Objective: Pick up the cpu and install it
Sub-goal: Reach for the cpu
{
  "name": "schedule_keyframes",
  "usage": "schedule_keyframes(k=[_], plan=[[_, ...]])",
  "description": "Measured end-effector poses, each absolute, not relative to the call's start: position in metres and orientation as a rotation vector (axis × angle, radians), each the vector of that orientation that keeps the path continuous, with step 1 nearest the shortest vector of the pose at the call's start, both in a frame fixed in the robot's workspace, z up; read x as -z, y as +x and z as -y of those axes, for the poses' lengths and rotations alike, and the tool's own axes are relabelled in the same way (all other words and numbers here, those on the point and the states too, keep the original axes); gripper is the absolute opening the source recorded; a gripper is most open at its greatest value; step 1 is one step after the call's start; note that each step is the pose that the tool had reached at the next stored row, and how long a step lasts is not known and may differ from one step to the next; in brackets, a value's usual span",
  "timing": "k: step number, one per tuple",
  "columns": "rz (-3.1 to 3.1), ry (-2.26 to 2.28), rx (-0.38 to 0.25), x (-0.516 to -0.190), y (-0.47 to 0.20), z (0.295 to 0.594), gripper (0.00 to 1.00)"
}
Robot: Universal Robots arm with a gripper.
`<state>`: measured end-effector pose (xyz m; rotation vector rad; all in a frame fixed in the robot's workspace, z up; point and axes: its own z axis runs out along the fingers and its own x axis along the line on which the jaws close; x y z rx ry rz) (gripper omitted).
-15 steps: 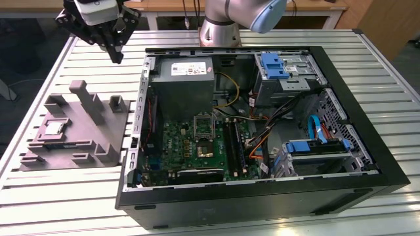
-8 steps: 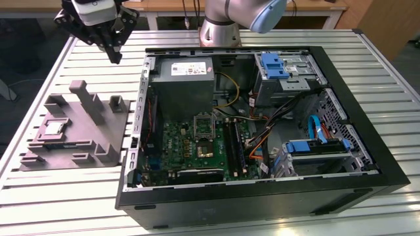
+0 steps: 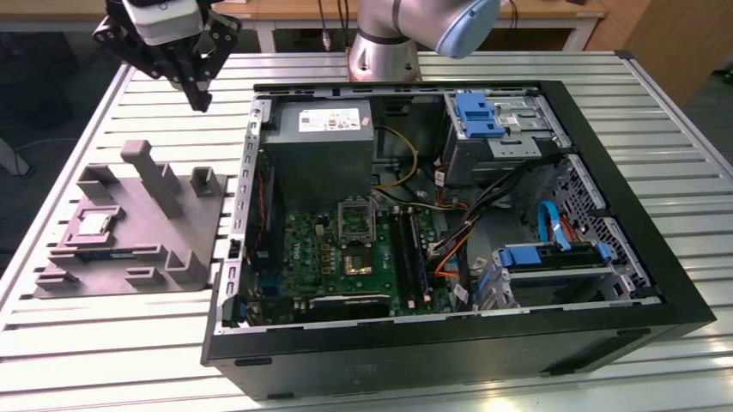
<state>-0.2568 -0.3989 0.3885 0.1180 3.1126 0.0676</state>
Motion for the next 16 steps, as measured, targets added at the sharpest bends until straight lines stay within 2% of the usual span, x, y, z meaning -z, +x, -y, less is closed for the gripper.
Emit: schedule_keyframes(k=[16], plan=[[-3.113,0.118,-0.068,-0.3880,-0.2634,0.3989,0.11]])
